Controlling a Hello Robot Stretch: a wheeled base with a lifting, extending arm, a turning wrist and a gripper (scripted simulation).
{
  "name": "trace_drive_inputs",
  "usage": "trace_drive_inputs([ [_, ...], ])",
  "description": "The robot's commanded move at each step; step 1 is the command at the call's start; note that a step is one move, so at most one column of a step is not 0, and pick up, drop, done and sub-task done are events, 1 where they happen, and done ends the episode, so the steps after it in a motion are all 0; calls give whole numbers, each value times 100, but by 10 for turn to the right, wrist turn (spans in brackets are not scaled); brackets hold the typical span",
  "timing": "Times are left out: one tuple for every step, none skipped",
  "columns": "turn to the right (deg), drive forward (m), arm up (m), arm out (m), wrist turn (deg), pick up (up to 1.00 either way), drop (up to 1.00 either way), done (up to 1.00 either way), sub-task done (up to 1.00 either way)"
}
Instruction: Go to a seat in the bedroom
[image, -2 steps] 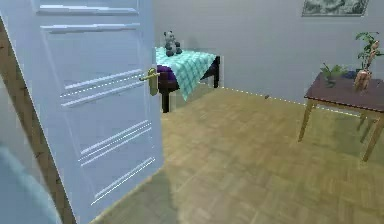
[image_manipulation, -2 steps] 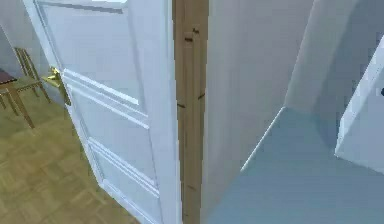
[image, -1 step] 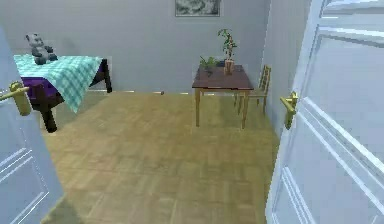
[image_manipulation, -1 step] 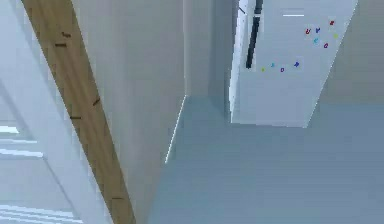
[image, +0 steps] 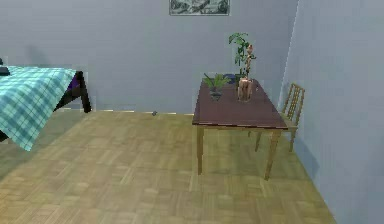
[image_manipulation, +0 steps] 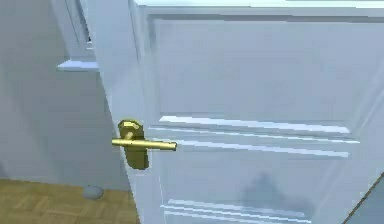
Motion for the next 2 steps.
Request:
trace_drive_inputs([
  [0, 50, 0, 0, 0, 0, 0, 0, 0],
  [390, 0, 0, 0, 0, 0, 0, 0, 0],
])
